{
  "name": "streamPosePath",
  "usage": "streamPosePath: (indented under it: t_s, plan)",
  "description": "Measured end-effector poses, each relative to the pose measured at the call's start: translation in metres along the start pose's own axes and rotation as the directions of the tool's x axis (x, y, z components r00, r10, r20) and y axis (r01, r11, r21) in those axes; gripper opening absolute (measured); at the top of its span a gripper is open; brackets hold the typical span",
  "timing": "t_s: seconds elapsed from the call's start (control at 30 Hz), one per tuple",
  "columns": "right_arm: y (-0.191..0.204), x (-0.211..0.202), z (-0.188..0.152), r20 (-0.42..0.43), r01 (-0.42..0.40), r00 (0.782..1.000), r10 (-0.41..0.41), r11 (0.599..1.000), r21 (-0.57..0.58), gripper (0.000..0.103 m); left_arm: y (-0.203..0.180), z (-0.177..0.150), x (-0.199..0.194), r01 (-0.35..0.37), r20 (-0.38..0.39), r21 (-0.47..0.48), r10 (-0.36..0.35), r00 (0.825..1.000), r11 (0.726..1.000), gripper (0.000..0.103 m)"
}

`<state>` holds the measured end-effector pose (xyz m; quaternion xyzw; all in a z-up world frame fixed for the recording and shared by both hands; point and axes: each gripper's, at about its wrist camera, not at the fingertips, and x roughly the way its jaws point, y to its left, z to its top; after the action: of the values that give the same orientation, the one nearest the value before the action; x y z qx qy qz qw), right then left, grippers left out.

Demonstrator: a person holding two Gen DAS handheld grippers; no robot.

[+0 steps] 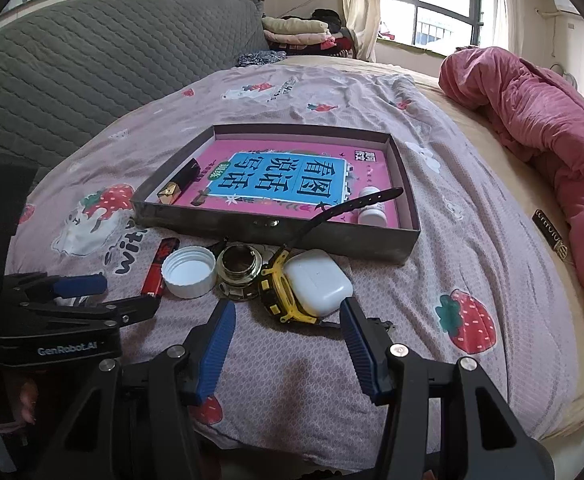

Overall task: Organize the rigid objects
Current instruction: 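Move the left gripper to the red lighter while the right gripper approaches the yellow watch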

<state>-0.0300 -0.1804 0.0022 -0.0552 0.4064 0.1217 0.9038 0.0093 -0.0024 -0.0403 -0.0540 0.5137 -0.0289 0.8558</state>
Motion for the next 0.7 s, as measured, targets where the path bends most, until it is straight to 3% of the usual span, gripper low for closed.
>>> streamPosePath:
  t_s: [0.7]
  plan:
    - [0.006, 0.022, -0.002, -0.039, -0.039, 0.999, 0.038, 0.999, -0.033, 0.054, 0.032, 0.012, 0.019, -0.059, -0.009, -0.081, 0.058, 0.998, 0.995, 0.074]
